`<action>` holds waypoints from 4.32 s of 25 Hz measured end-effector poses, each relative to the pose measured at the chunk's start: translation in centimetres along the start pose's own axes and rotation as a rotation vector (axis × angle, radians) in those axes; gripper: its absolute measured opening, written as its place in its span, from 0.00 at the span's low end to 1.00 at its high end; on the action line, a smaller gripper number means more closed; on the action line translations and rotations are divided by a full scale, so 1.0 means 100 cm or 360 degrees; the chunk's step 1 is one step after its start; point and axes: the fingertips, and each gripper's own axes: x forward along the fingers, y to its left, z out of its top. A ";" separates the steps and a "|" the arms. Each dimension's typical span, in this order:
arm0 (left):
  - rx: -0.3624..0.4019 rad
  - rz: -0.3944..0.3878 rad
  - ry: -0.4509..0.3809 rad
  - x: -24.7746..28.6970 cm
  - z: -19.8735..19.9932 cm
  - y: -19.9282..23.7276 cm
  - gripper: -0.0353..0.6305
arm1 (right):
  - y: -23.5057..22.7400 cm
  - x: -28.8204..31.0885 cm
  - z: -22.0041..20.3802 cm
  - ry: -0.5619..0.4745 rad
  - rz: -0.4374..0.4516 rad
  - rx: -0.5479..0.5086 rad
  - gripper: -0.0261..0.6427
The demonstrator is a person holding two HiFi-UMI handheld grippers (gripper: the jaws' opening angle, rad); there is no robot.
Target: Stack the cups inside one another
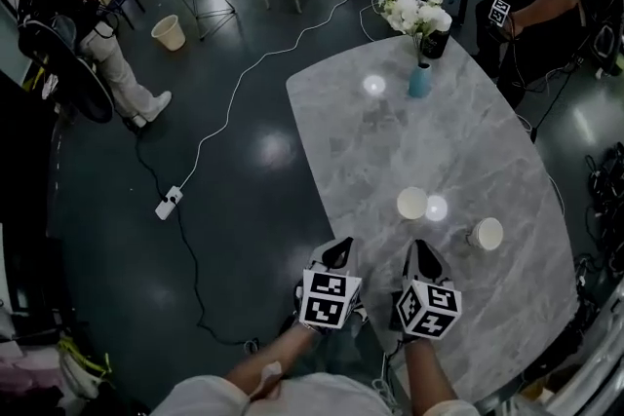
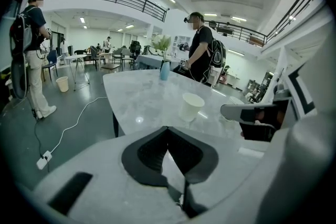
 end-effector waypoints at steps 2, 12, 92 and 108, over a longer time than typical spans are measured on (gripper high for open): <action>-0.0010 0.0004 0.0014 0.006 -0.004 0.002 0.05 | -0.001 0.009 -0.004 0.0016 0.0005 0.0007 0.08; -0.0050 0.0013 0.0043 0.034 -0.009 0.013 0.05 | -0.008 0.040 -0.013 0.0081 -0.0006 -0.0034 0.08; 0.0149 -0.0312 -0.0010 0.053 0.050 -0.072 0.05 | -0.060 -0.008 0.052 -0.0066 -0.0268 0.0006 0.36; 0.0297 -0.0448 -0.0008 0.051 0.055 -0.134 0.05 | -0.109 -0.059 0.050 -0.0154 -0.0421 0.0131 0.36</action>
